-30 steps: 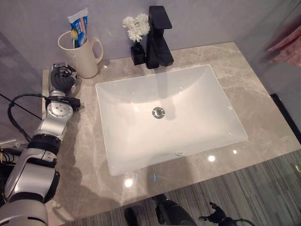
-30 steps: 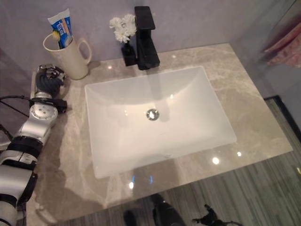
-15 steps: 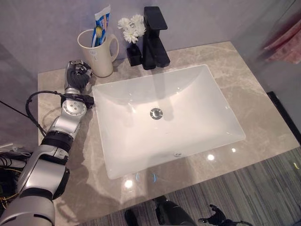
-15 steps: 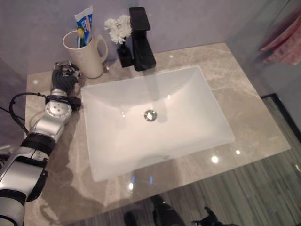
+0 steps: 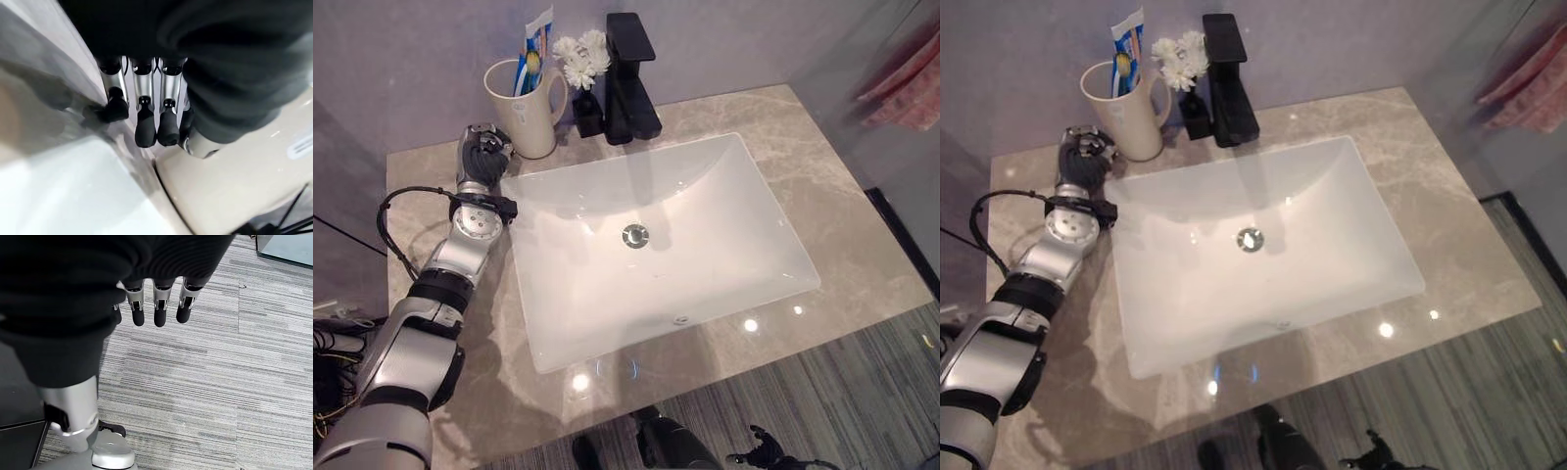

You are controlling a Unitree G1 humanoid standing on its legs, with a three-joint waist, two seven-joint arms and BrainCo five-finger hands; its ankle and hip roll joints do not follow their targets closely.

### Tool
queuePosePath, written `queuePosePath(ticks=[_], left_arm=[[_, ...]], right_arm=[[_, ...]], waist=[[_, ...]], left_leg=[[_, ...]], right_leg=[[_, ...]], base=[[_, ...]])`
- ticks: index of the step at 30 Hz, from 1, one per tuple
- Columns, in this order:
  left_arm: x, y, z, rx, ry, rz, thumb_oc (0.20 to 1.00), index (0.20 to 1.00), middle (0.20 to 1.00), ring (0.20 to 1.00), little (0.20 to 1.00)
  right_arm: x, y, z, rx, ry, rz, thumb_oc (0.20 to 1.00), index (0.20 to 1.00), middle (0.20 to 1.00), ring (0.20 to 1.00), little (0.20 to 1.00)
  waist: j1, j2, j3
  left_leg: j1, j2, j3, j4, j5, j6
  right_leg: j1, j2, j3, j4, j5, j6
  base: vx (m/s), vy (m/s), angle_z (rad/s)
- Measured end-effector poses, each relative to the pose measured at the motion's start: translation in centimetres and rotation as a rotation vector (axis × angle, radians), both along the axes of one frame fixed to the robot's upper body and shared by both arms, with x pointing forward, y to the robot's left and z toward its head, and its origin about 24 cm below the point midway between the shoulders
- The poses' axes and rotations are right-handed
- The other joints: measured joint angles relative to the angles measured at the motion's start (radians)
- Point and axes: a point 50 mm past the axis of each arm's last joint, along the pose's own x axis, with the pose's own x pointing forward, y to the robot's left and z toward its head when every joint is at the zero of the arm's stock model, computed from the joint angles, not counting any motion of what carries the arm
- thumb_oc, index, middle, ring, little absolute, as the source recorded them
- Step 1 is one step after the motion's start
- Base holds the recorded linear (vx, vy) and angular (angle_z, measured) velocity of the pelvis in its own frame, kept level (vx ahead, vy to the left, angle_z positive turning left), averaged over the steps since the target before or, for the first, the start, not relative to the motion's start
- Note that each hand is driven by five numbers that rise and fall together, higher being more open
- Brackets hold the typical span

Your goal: Put brush and paste in cup on sink, flatten towel.

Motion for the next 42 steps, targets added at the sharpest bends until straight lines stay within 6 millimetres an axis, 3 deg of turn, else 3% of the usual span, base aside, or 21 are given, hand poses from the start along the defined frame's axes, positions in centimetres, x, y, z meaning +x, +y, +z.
queuePosePath(ticks=[4, 9, 11, 12, 14, 15, 17, 18, 19, 20, 22, 24, 26, 29, 32, 34, 38, 42], left_arm=[[-0.3, -0.4, -0.8, 0.096, 0.01, 0.021, 0.2, 0.2, 0.2, 0.2, 0.2], [-2.8, 0.1, -4.2, 0.152, 0.029, 0.015, 0.2, 0.2, 0.2, 0.2, 0.2], [-5.9, 1.8, -6.5, 0.098, 0.025, 0.05, 0.2, 0.2, 0.2, 0.2, 0.2], [-6.9, 2.6, -7.6, 0.093, 0.05, 0.069, 0.2, 0.2, 0.2, 0.2, 0.2], [-9.4, 4.4, -8.9, 0.048, 0.058, 0.135, 0.2, 0.2, 0.2, 0.2, 0.2], [-10.7, 5.1, -9.9, 0.024, 0.079, 0.165, 0.366, 0.366, 0.366, 0.366, 0.366], [-13.5, 6.4, -11.9, -0.019, 0.12, 0.227, 0.595, 0.595, 0.595, 0.595, 0.595], [-14.2, 6.8, -12.5, -0.036, 0.137, 0.248, 0.705, 0.705, 0.705, 0.705, 0.705], [-14.6, 6.9, -12.6, -0.058, 0.138, 0.258, 0.884, 0.884, 0.884, 0.884, 0.884], [-15.6, 7.1, -13.0, -0.089, 0.135, 0.275, 1.0, 1.0, 1.0, 1.0, 1.0], [-17.3, 7.3, -13.6, -0.184, 0.109, 0.32, 1.0, 1.0, 1.0, 1.0, 1.0], [-17.8, 7.6, -13.8, -0.189, 0.114, 0.337, 1.0, 1.0, 1.0, 1.0, 1.0], [-19.5, 8.2, -15.2, -0.22, 0.151, 0.4, 1.0, 1.0, 1.0, 1.0, 1.0], [-19.9, 7.6, -17.4, -0.301, 0.22, 0.412, 1.0, 1.0, 1.0, 1.0, 1.0], [-20.4, 6.4, -21.6, -0.437, 0.393, 0.422, 1.0, 1.0, 1.0, 1.0, 1.0], [-21.3, 6.2, -23.0, -0.47, 0.463, 0.431, 1.0, 1.0, 1.0, 1.0, 1.0], [-23.6, 5.6, -26.3, -0.543, 0.614, 0.47, 1.0, 1.0, 1.0, 1.0, 1.0], [-26.3, 5.4, -29.4, -0.621, 0.794, 0.542, 1.0, 1.0, 1.0, 1.0, 1.0]], right_arm=[[0.1, -0.1, 0.0, -0.009, -0.005, -0.004, 1.0, 1.0, 1.0, 1.0, 1.0], [0.1, 0.0, 0.0, -0.012, 0.003, -0.003, 1.0, 1.0, 1.0, 1.0, 1.0], [0.2, -0.1, 0.0, -0.01, -0.004, -0.021, 1.0, 1.0, 1.0, 1.0, 1.0], [-0.2, -0.2, -0.1, -0.012, 0.008, -0.025, 1.0, 1.0, 1.0, 1.0, 1.0], [-0.1, -0.4, -0.1, -0.015, 0.01, -0.037, 1.0, 1.0, 1.0, 1.0, 1.0], [-0.2, -0.5, -0.1, -0.015, 0.012, -0.054, 1.0, 1.0, 1.0, 1.0, 1.0], [-0.4, -0.8, 0.0, -0.018, 0.012, -0.078, 1.0, 1.0, 1.0, 1.0, 1.0], [-0.4, -1.0, 0.0, -0.021, 0.009, -0.084, 1.0, 1.0, 1.0, 1.0, 1.0], [-0.3, -1.0, 0.1, -0.018, 0.001, -0.094, 1.0, 1.0, 1.0, 1.0, 1.0], [0.8, -0.8, 0.4, -0.002, -0.04, -0.099, 1.0, 1.0, 1.0, 1.0, 1.0], [2.5, -0.1, 1.5, 0.053, -0.162, -0.112, 1.0, 1.0, 1.0, 1.0, 1.0], [2.8, -0.5, 2.1, 0.072, -0.197, -0.148, 1.0, 1.0, 1.0, 1.0, 1.0], [2.3, -0.1, 3.0, 0.182, -0.269, -0.24, 1.0, 1.0, 1.0, 1.0, 1.0], [2.0, 0.8, 2.5, 0.248, -0.264, -0.296, 1.0, 1.0, 1.0, 1.0, 1.0], [2.6, 0.6, 1.6, 0.203, -0.21, -0.288, 1.0, 1.0, 1.0, 1.0, 1.0], [2.5, 0.6, 1.0, 0.161, -0.165, -0.269, 1.0, 1.0, 1.0, 1.0, 1.0], [-0.5, -0.5, -0.4, 0.039, 0.014, -0.261, 1.0, 1.0, 1.0, 1.0, 1.0], [-3.7, -1.1, -0.9, -0.002, 0.124, -0.327, 1.0, 1.0, 1.0, 1.0, 1.0]], waist=[[0.009, 0.017, -0.001], [0.02, 0.045, 0.004], [0.022, 0.054, 0.009], [0.054, 0.055, 0.009], [0.069, 0.055, 0.009], [0.087, 0.056, 0.009], [0.109, 0.053, 0.009], [0.121, 0.053, 0.009], [0.132, 0.05, 0.01], [0.154, 0.045, 0.006], [0.157, 0.038, 0.008], [0.161, 0.028, 0.009], [0.156, 0.024, 0.009], [0.157, 0.011, 0.017], [0.16, -0.002, 0.022], [0.16, -0.011, 0.024], [0.188, -0.01, 0.027], [0.186, -0.02, 0.021]], left_leg=[[0.011, 0.005, -0.006, 0.0, 0.0, 0.0], [0.07, 0.02, -0.023, 0.0, -0.004, -0.006], [0.095, 0.027, -0.042, -0.004, -0.005, -0.008], [0.097, 0.029, -0.061, -0.004, -0.003, -0.012], [0.108, 0.031, -0.066, -0.004, -0.003, -0.013], [0.12, 0.033, -0.072, -0.004, -0.003, -0.013], [0.146, 0.036, -0.098, -0.004, -0.003, -0.013], [0.152, 0.036, -0.106, -0.001, -0.002, -0.012], [0.158, 0.034, -0.116, 0.0, -0.002, -0.012], [0.162, 0.031, -0.12, -0.001, -0.002, -0.011], [0.186, 0.029, -0.122, 0.0, -0.003, -0.006], [0.197, 0.026, -0.142, 0.0, -0.001, -0.004], [0.209, 0.019, -0.142, 0.0, -0.001, -0.002], [0.233, 0.016, -0.145, 0.0, 0.0, 0.0], [0.258, 0.012, -0.155, -0.003, 0.001, 0.001], [0.264, 0.009, -0.169, -0.005, 0.004, 0.005], [0.279, 0.0, -0.18, 0.0, 0.014, 0.011], [0.299, -0.011, -0.194, -0.001, 0.015, 0.022]], right_leg=[[0.013, 0.001, -0.007, 0.0, 0.005, -0.008], [0.08, 0.008, -0.029, 0.0, -0.007, -0.019], [0.109, 0.01, -0.039, 0.0, -0.021, -0.019], [0.119, 0.006, -0.058, 0.0, -0.027, -0.021], [0.132, 0.005, -0.064, 0.0, -0.034, -0.025], [0.147, 0.004, -0.076, 0.0, -0.036, -0.027], [0.18, 0.001, -0.094, -0.001, -0.043, -0.02], [0.191, -0.003, -0.102, -0.001, -0.046, -0.016], [0.198, -0.006, -0.109, -0.001, -0.047, -0.014], [0.208, -0.013, -0.12, 0.0, -0.047, -0.011], [0.231, -0.016, -0.121, -0.004, -0.045, -0.009], [0.249, -0.024, -0.136, -0.006, -0.049, -0.004], [0.259, -0.03, -0.136, 0.0, -0.036, -0.002], [0.288, -0.033, -0.138, 0.0, -0.039, 0.005], [0.318, -0.042, -0.142, -0.008, -0.045, 0.012], [0.325, -0.048, -0.154, -0.008, -0.047, 0.012], [0.346, -0.06, -0.167, -0.006, -0.044, 0.018], [0.368, -0.072, -0.168, -0.004, -0.045, 0.023]], base=[[0.05, 0.0, 0.01], [0.03, 0.017, 0.08], [0.01, 0.031, 0.25], [0.01, 0.059, 0.32], [0.0, 0.058, 0.19], [-0.02, 0.064, 0.2], [-0.03, 0.059, 0.32], [-0.06, 0.063, 0.29], [-0.07, 0.086, 0.24], [-0.1, 0.099, 0.11], [-0.09, 0.093, 0.12], [-0.13, 0.088, 0.2], [-0.1, 0.072, -0.04], [-0.11, 0.069, 0.02], [-0.11, 0.07, 0.09], [-0.08, 0.07, 0.2], [-0.08, 0.065, 0.16], [-0.1, 0.074, 0.04]])
